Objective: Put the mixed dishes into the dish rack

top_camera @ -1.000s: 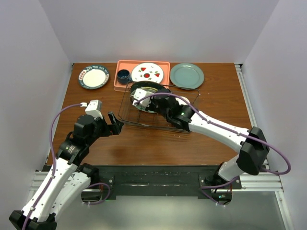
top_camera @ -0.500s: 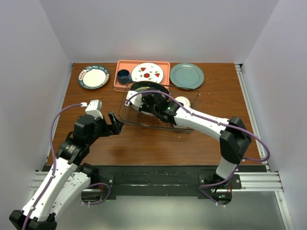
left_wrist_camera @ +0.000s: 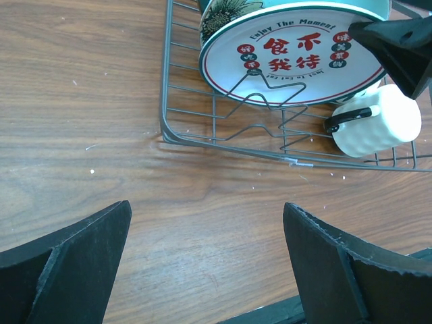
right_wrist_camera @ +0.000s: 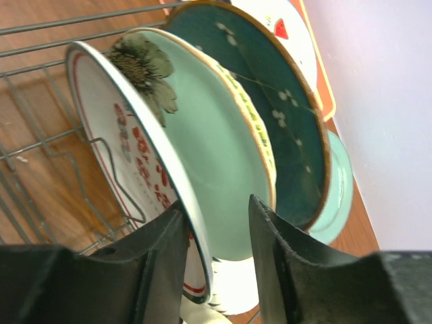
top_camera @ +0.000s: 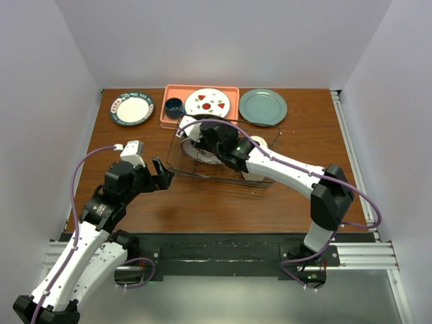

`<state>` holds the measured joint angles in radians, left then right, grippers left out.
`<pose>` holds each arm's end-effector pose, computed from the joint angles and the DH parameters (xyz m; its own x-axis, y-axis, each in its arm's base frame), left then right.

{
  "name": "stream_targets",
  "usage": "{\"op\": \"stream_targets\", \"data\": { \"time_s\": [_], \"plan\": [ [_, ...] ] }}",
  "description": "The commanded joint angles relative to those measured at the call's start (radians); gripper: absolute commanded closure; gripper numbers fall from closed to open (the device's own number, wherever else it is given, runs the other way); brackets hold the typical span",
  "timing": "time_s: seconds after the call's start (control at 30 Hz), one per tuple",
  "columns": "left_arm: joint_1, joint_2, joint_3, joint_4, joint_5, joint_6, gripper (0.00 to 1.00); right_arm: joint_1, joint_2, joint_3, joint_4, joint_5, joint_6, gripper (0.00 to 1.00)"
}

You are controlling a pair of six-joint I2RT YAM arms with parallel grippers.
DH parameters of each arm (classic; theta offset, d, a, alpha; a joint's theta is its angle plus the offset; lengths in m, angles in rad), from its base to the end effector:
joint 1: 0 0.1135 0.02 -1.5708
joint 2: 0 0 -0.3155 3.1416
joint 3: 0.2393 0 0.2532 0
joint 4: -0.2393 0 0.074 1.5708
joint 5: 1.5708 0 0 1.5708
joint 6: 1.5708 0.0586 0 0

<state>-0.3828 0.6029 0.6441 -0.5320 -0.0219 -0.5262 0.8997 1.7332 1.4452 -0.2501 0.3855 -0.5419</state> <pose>0.1121 -0.0438 0.3000 -0.5566 -0.3172 -0.7678 0.0878 0.8966 -0.4340 0.2872 0.3262 0.3468 -0.0023 -0.7715 -0.6363 -0.6140 0.5033 -0.6080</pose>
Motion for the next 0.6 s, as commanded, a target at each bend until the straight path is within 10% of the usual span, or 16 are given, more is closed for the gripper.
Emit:
{"op": "stream_targets", "data": {
  "time_s": [0.0,0.57],
  "plan": [
    [-0.002,-0.003,0.005,0.036,0.004,0.026,0.0,-0.007,-0.069,0.0,0.069,0.093,0.04,0.51],
    [-0.001,0.04,0.017,0.026,-0.026,0.005,0.0,-0.007,-0.311,-0.149,0.008,0.05,0.236,0.01]
  ]
}}
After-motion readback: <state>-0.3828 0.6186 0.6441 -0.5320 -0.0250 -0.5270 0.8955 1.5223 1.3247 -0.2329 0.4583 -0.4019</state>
